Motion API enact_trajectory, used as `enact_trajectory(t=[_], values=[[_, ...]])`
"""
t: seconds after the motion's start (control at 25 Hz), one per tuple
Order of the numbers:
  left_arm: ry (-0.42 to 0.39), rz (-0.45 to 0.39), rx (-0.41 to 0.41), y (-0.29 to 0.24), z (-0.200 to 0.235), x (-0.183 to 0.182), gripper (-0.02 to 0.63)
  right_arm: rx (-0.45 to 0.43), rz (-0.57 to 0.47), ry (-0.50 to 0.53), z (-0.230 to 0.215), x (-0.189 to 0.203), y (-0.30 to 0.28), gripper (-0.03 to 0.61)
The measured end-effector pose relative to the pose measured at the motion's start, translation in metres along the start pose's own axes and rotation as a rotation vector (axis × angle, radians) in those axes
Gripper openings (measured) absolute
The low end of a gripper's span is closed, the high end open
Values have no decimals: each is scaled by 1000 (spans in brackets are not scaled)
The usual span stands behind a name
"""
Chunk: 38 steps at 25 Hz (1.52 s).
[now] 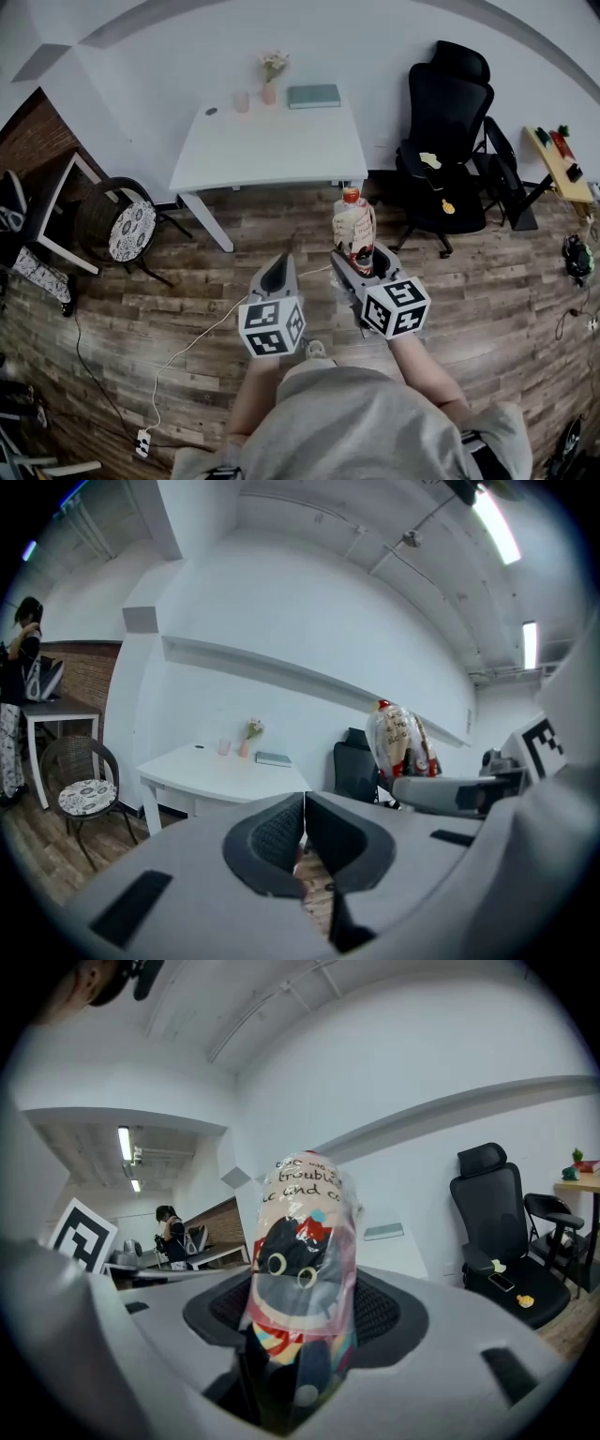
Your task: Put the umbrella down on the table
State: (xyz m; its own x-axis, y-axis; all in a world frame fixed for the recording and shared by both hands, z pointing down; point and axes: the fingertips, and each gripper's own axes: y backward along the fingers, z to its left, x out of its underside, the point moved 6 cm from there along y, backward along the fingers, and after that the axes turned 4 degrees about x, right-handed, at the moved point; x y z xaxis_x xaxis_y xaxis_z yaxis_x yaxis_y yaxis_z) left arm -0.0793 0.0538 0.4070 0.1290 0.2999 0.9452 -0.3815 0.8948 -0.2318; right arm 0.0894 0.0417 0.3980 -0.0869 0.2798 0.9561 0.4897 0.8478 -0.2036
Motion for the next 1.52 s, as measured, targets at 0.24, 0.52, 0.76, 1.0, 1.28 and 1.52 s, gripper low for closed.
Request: enact_trajectory(t=[0.24,0.52,0.76,1.0,1.28,1.52], values=[[-5,3,7,-44,35,-19,8,0,-4,-1,-9,-15,-57,270],[-9,9,11,-81,70,-30,8,5,-2,-7,-16,-20,-108,270],[3,16,5,-106,94,-34,8,11,6,3,-22,-23,-142,270],[17,32,2,-122,106,-34,8,20,23,10,-28,-25,-164,270],[30,39,-11,-157,121,-35,8,11,38,18,-48,-28,-200,270],[28,33,-32,-204,140,-50,8,-6,43,25,-74,-40,-250,270]])
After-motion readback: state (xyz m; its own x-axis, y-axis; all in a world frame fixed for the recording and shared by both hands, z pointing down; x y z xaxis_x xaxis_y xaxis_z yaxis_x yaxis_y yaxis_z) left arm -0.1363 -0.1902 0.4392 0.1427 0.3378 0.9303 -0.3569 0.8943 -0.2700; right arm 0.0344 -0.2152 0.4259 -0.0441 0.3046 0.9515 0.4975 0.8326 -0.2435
